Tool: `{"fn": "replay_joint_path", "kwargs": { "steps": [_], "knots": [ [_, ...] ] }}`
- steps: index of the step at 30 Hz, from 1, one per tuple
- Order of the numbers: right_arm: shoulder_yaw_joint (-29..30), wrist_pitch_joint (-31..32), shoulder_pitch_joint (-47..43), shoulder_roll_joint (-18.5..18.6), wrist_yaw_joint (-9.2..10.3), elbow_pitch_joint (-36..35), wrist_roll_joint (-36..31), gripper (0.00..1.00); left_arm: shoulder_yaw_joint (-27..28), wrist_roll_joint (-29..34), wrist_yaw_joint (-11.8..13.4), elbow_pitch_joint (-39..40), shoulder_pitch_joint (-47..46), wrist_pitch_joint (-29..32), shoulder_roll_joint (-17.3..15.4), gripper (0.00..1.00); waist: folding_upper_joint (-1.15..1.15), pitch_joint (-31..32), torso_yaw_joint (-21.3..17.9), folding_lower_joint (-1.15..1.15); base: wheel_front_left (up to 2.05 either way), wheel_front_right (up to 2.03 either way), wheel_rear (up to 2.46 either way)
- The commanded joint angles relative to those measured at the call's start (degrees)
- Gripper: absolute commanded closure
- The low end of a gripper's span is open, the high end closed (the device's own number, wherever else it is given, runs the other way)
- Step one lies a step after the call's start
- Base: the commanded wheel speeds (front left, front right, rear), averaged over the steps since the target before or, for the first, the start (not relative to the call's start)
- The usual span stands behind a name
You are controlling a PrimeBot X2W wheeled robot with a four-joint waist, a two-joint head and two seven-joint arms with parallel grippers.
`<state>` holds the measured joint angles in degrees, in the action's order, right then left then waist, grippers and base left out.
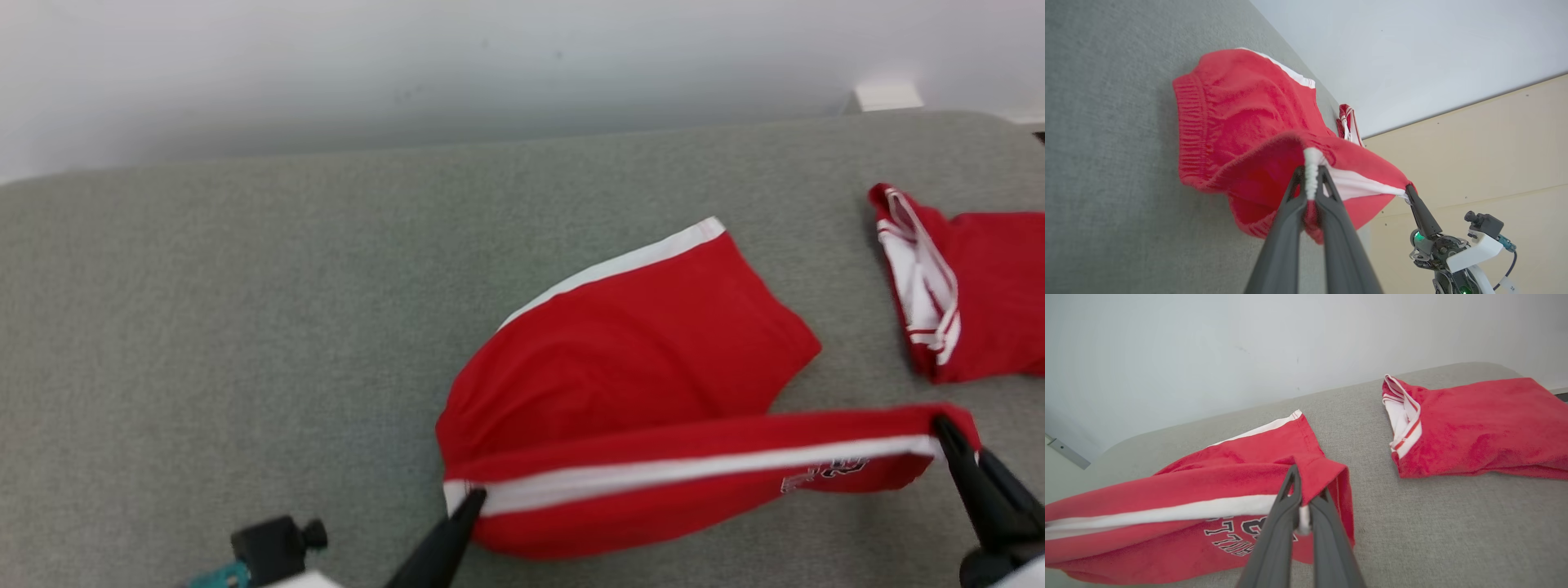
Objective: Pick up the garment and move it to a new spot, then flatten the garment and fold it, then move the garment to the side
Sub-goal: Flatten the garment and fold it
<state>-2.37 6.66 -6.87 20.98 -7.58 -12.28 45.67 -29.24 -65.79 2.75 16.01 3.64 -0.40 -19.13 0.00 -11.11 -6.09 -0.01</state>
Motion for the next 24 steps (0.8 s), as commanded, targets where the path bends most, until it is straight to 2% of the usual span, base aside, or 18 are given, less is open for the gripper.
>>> {"fn": "replay_joint_path", "kwargs": {
  "steps": [1, 6, 11, 16, 24],
  "knots": [
    [-0.6, 2.5, 4.4, 1.1, 0.18, 1.4, -0.7, 1.00, 1.1, -1.2, 1.1, -0.9, -2.9, 0.7, 1.1, 1.00, 0.00, -3.3, 2.8, 0.01, 0.00, 0.00, 0.00],
    [-1.9, 9.9, 17.0, 1.5, 0.18, 8.2, -0.3, 1.00, 2.9, -2.0, 3.5, -4.7, -10.8, 1.9, 4.2, 1.00, 0.00, -7.6, 5.5, 0.01, 0.00, 0.00, 0.00],
    [-3.6, 15.3, 27.8, -0.2, 0.17, 15.4, 0.5, 1.00, 3.3, -1.7, 4.4, -10.3, -17.5, 2.3, 6.5, 1.00, 0.00, -10.8, 7.2, 0.01, 0.00, 0.00, 0.00],
    [-4.9, 15.8, 35.5, -0.7, 0.17, 20.7, -1.2, 1.00, 3.1, -1.2, 3.7, -14.2, -22.1, 2.0, 8.5, 1.00, 0.00, -13.2, 8.7, 0.01, 0.00, 0.00, 0.00],
    [-8.2, 14.3, 41.7, -0.3, 0.17, 26.4, -2.0, 1.00, 1.9, -0.2, 3.2, -20.1, -26.4, 2.1, 9.9, 1.00, 0.00, -14.5, 10.1, 0.01, 0.00, 0.00, 0.00]
  ]
}}
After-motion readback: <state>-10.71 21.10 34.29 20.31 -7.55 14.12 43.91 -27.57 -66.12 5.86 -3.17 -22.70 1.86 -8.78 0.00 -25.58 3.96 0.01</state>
